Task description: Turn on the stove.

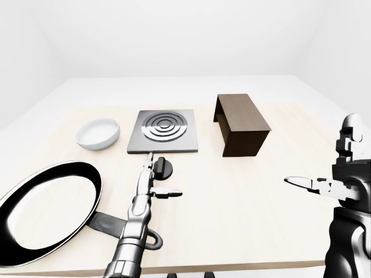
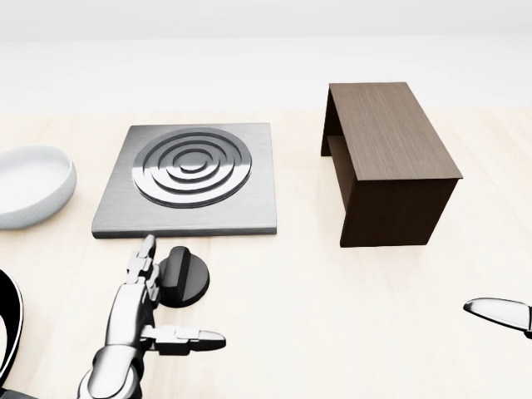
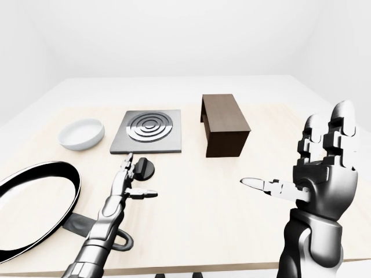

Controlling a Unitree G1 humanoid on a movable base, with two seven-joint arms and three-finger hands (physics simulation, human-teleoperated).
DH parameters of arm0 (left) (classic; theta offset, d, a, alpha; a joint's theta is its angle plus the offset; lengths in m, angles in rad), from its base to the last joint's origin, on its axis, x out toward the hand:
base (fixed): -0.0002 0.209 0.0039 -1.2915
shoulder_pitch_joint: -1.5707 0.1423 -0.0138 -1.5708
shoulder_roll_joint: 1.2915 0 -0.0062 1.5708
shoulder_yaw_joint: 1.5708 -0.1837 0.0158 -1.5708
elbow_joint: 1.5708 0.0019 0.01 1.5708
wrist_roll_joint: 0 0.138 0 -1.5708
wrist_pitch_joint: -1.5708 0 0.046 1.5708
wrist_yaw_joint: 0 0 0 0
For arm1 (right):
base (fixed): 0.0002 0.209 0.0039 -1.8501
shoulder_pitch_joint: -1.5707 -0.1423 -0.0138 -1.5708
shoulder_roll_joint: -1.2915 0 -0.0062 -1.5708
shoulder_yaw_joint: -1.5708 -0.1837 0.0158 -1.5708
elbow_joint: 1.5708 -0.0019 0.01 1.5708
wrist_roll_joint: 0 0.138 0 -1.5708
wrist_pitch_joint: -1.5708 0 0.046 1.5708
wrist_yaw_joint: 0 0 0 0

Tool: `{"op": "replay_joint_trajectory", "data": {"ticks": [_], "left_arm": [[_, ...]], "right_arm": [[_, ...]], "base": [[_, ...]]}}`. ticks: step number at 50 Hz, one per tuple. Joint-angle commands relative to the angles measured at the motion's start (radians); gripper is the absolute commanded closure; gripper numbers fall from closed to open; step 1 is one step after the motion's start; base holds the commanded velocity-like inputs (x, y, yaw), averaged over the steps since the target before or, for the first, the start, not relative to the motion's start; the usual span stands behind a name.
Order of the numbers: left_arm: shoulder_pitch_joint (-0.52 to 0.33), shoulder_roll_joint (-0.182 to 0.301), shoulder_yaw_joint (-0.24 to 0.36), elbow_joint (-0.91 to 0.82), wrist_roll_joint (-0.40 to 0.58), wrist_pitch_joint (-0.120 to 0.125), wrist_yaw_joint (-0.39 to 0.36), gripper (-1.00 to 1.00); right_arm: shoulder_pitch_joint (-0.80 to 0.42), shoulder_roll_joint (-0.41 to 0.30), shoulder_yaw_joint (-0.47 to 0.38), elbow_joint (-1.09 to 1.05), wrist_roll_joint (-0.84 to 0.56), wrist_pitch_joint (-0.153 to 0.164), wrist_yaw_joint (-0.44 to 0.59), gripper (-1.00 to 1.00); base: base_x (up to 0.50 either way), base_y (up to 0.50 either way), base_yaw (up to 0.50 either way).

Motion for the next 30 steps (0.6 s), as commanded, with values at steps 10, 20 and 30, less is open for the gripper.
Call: {"op": "replay_joint_trajectory", "data": {"ticks": [10, 20, 30], "left_arm": [[0.005, -0.011, -0.017, 0.071, 0.024, 0.000, -0.003, -1.00], [0.057, -0.037, -0.054, 0.035, 0.053, 0.000, -0.021, -1.00], [0.120, -0.057, -0.087, -0.068, 0.060, 0.000, -0.055, -1.00]], "right_arm": [[0.000, 0.000, 0.000, -0.002, -0.001, 0.000, -0.001, -1.00], [0.001, 0.001, 0.001, 0.002, -0.003, 0.000, 0.000, -1.00], [0.003, 0.001, 0.000, -0.001, -0.001, 0.000, 0.001, -1.00]], "base": [[0.00, 0.00, 0.00], [0.00, 0.00, 0.00], [0.00, 0.00, 0.00]]}}
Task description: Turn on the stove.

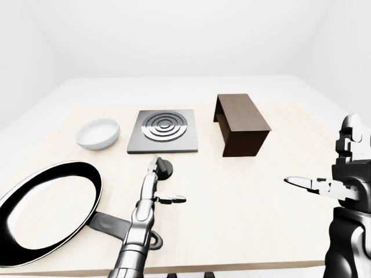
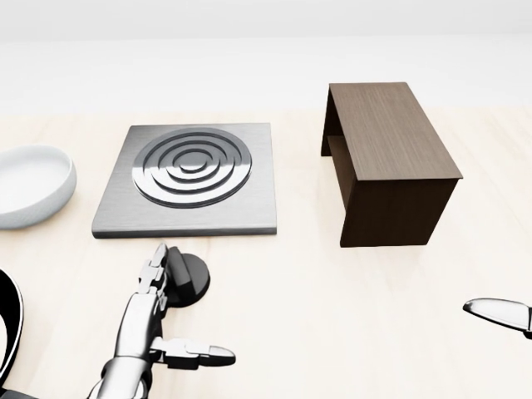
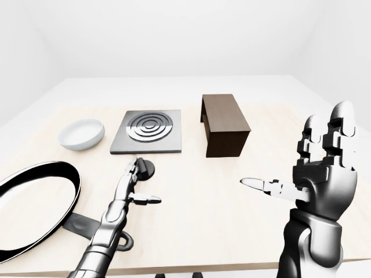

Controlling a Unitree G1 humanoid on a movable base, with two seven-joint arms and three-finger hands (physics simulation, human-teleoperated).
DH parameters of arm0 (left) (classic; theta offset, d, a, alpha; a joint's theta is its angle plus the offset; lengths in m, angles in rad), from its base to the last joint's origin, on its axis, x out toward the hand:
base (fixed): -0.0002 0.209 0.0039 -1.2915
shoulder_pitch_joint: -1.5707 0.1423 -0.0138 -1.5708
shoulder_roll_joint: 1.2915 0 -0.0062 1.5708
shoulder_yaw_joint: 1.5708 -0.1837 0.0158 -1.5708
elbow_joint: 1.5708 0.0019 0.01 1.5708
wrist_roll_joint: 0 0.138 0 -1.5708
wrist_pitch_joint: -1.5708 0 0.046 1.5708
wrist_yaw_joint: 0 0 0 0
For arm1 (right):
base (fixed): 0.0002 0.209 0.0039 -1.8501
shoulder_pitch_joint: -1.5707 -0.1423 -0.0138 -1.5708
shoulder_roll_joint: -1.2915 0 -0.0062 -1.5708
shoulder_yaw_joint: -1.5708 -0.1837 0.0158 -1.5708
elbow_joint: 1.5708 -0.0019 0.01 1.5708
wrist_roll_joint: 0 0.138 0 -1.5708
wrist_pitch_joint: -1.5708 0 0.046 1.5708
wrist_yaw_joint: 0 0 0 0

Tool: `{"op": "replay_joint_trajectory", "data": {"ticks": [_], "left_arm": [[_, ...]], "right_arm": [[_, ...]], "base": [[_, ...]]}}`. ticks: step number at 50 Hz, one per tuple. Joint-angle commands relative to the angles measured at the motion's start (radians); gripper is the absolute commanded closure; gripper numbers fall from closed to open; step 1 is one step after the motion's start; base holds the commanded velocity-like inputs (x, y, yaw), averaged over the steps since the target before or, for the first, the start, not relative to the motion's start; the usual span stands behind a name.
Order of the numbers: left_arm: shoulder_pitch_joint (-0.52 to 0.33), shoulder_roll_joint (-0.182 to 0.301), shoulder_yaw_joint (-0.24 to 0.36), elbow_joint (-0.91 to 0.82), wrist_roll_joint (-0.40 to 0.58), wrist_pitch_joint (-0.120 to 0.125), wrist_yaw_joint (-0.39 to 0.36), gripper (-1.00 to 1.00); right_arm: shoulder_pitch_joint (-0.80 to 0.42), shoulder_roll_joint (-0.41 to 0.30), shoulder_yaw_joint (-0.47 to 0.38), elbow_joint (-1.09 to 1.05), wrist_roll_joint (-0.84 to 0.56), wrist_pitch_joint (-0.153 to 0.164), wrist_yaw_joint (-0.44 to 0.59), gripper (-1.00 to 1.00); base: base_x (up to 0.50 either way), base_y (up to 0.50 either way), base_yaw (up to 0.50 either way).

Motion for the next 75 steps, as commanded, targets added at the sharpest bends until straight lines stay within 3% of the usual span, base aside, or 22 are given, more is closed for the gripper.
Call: {"op": "replay_joint_trajectory", "data": {"ticks": [1, 15, 36, 46, 54, 57, 60, 67, 72, 75], "left_arm": [[0.073, -0.034, -0.055, -0.035, -0.014, 0.000, -0.066, -1.00], [0.100, -0.043, -0.077, -0.097, -0.009, 0.000, -0.075, -1.00], [0.042, -0.061, -0.091, -0.073, 0.002, 0.000, -0.066, -1.00], [-0.124, -0.063, -0.049, 0.137, -0.021, 0.000, -0.059, -1.00], [-0.144, -0.073, -0.063, 0.042, -0.017, 0.002, -0.060, -1.00], [-0.179, -0.074, -0.055, 0.059, -0.025, 0.014, -0.062, -1.00], [-0.217, -0.071, -0.048, 0.094, -0.027, 0.009, -0.061, -1.00], [-0.465, -0.044, 0.020, 0.464, -0.079, 0.000, -0.048, -1.00], [-0.497, -0.040, 0.015, 0.472, -0.074, 0.000, -0.030, -1.00], [-0.470, -0.038, 0.006, 0.351, -0.070, 0.000, -0.017, -1.00]], "right_arm": [[0.001, 0.000, -0.002, -0.004, 0.002, 0.000, 0.000, -1.00], [0.001, 0.001, 0.000, 0.004, 0.000, 0.000, 0.001, -1.00], [-0.001, 0.000, 0.003, 0.001, -0.001, 0.000, -0.001, -1.00], [0.000, 0.002, 0.008, 0.007, -0.006, 0.000, 0.001, -1.00], [0.001, 0.003, 0.011, 0.003, -0.009, 0.000, 0.001, -1.00], [0.002, 0.003, 0.010, 0.001, -0.008, 0.000, 0.001, -1.00], [0.000, 0.003, 0.013, 0.001, -0.011, 0.000, -0.001, -1.00], [-0.001, 0.004, 0.021, 0.013, -0.019, 0.000, 0.000, -1.00], [0.001, 0.004, 0.022, 0.008, -0.020, 0.000, 0.000, -1.00], [0.001, 0.005, 0.024, 0.010, -0.023, 0.000, 0.001, -1.00]], "base": [[0.00, 0.00, 0.00], [0.00, 0.00, 0.00], [0.00, 0.00, 0.00], [0.00, 0.00, 0.00], [0.00, 0.00, 0.00], [0.00, 0.00, 0.00], [0.00, 0.00, 0.00], [0.00, 0.00, 0.00], [0.00, 0.00, 0.00], [0.00, 0.00, 0.00]]}}
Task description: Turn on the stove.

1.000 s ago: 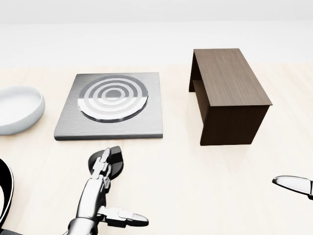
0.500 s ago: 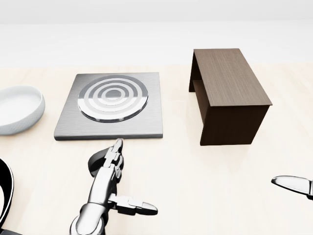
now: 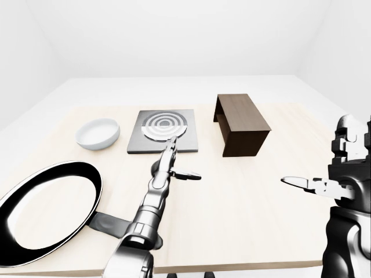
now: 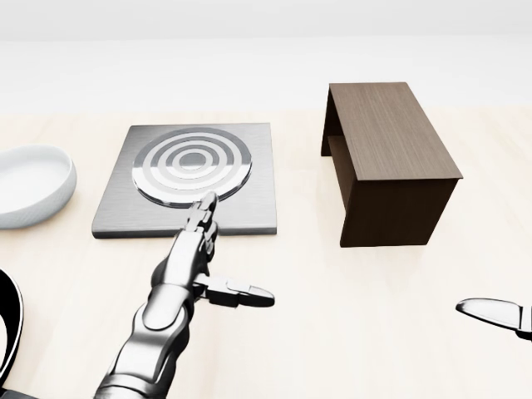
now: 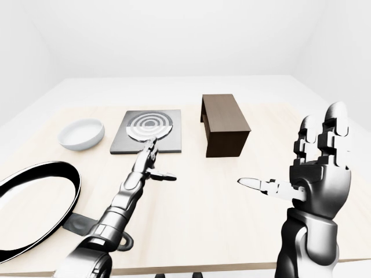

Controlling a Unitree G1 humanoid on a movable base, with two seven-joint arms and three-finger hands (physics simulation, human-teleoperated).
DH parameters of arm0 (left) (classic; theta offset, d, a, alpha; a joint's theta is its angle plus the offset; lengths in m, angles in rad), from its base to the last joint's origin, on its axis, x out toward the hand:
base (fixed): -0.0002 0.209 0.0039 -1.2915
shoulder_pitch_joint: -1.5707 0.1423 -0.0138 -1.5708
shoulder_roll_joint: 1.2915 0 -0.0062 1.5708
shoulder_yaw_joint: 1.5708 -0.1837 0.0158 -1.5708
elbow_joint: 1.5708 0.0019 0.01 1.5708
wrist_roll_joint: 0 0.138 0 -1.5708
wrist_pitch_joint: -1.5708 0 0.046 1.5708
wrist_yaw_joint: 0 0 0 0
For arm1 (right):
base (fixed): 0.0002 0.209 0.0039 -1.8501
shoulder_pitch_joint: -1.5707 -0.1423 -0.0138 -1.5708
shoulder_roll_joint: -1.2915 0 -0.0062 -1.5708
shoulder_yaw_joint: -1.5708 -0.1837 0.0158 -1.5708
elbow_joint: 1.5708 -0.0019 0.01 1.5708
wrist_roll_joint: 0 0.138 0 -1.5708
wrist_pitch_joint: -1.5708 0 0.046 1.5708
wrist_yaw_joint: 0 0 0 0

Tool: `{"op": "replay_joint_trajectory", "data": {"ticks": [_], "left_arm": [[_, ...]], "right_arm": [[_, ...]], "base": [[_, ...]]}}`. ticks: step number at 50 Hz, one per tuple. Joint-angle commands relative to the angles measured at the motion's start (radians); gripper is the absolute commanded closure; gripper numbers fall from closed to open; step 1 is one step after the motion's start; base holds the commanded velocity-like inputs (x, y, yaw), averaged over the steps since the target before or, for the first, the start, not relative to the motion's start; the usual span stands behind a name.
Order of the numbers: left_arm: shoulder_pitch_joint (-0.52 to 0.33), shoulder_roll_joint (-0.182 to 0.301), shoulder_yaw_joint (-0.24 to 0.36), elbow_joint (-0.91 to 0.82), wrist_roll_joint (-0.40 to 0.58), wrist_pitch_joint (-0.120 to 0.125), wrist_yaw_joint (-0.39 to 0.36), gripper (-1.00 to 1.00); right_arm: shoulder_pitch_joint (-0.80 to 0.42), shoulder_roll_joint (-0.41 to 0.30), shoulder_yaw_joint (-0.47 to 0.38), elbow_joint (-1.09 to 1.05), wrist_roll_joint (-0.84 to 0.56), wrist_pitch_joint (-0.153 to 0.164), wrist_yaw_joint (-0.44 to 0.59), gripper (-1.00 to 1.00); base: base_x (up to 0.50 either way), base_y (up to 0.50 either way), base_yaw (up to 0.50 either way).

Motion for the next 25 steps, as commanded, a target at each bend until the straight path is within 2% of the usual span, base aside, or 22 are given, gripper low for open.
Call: {"op": "replay_joint_trajectory", "data": {"ticks": [1, 2, 3, 4, 6, 10, 15, 19, 25], "left_arm": [[-0.078, 0.015, 0.009, -0.036, -0.008, 0.000, 0.031, -1.00], [-0.040, 0.016, 0.006, -0.157, -0.015, 0.034, 0.030, -1.00], [-0.032, 0.016, 0.004, -0.179, -0.015, 0.046, 0.030, -1.00], [0.013, 0.019, -0.005, -0.316, -0.010, 0.107, 0.031, -1.00], [0.056, 0.022, -0.009, -0.458, -0.010, 0.174, 0.026, -1.00], [0.152, 0.030, -0.015, -0.733, -0.019, 0.175, 0.016, -1.00], [0.200, 0.037, -0.015, -1.005, -0.028, 0.175, 0.017, -1.00], [0.223, 0.040, -0.020, -1.141, -0.040, 0.175, 0.014, -1.00], [0.230, 0.042, -0.020, -1.205, -0.046, 0.175, 0.012, -1.00]], "right_arm": [[0.001, 0.002, 0.006, 0.004, -0.007, 0.000, 0.001, -1.00], [0.000, 0.002, 0.007, 0.005, -0.008, 0.000, 0.001, -1.00], [0.000, 0.002, 0.007, 0.005, -0.008, 0.000, 0.001, -1.00], [0.001, 0.003, 0.010, 0.006, -0.010, 0.000, 0.001, -1.00], [0.002, 0.003, 0.010, 0.005, -0.010, 0.000, 0.001, -1.00], [0.001, 0.003, 0.012, 0.006, -0.012, 0.000, 0.001, -1.00], [0.002, 0.004, 0.016, 0.010, -0.015, 0.000, 0.002, -1.00], [0.001, 0.003, 0.015, -0.001, -0.013, 0.000, 0.000, -1.00], [0.001, 0.004, 0.016, 0.011, -0.015, 0.000, 0.003, -1.00]], "base": [[0.00, 0.00, 0.00], [0.00, 0.00, 0.00], [0.00, 0.00, 0.00], [0.00, 0.00, 0.00], [0.00, 0.00, 0.00], [0.00, 0.00, 0.00], [0.00, 0.00, 0.00], [0.00, 0.00, 0.00], [0.00, 0.00, 0.00]]}}
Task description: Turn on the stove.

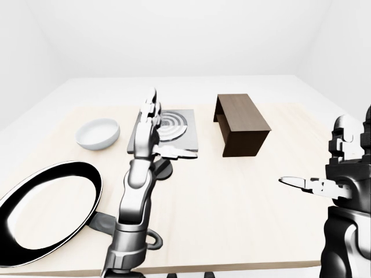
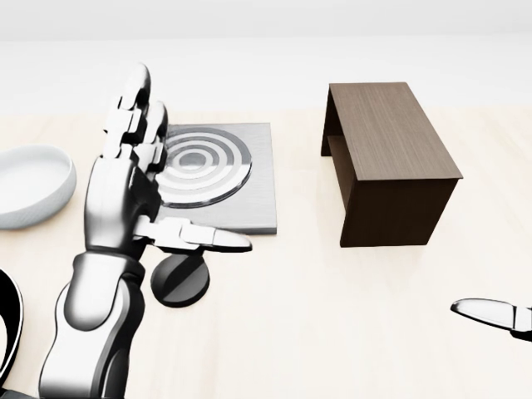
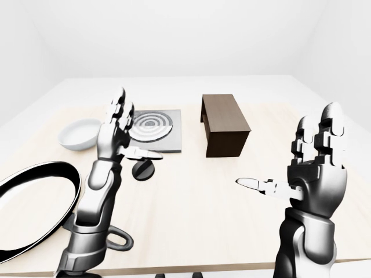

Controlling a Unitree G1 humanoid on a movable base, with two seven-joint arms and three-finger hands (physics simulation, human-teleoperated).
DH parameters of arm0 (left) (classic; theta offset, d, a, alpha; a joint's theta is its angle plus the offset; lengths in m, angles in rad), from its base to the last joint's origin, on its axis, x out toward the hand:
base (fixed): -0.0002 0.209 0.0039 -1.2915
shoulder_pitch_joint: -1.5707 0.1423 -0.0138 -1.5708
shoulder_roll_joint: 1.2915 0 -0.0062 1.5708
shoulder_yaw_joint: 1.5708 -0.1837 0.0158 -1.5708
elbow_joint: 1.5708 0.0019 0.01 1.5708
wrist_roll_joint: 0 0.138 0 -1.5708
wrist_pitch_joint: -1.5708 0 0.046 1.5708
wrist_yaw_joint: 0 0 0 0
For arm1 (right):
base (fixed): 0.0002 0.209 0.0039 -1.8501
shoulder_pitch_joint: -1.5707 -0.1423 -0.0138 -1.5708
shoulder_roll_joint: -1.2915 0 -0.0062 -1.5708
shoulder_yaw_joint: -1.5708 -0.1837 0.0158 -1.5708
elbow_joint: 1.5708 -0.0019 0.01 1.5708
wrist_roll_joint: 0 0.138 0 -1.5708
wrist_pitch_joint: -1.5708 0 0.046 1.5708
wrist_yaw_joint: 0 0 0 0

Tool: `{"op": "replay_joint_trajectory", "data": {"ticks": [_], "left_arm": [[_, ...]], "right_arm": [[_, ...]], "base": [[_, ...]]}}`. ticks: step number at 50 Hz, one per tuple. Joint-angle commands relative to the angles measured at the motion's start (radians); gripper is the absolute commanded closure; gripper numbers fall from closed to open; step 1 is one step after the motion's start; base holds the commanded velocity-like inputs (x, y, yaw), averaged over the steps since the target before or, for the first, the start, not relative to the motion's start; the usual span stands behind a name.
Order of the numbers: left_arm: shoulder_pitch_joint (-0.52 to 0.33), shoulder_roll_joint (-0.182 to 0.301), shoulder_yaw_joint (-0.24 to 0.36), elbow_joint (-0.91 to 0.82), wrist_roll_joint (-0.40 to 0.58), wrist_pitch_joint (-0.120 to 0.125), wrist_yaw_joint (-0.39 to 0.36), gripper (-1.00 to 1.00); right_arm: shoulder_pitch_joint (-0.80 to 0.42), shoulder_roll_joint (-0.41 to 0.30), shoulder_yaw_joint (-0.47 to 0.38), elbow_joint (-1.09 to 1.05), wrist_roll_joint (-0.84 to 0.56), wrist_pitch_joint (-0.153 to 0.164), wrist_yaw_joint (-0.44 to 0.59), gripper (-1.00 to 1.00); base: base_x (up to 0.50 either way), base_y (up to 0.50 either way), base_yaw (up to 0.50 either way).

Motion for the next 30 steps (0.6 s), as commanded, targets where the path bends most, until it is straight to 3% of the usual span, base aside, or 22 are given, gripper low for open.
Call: {"op": "replay_joint_trajectory", "data": {"ticks": [1, 30], "left_arm": [[0.057, 0.009, -0.004, -0.303, -0.017, 0.000, -0.003, -1.00], [0.069, 0.009, -0.008, -0.331, -0.025, 0.000, -0.004, -1.00]], "right_arm": [[-0.001, 0.000, 0.003, 0.007, -0.003, 0.000, 0.002, -1.00], [0.002, 0.002, 0.007, 0.012, -0.010, 0.000, 0.003, -1.00]], "base": [[0.00, 0.00, 0.00], [0.00, 0.00, 0.00]]}}
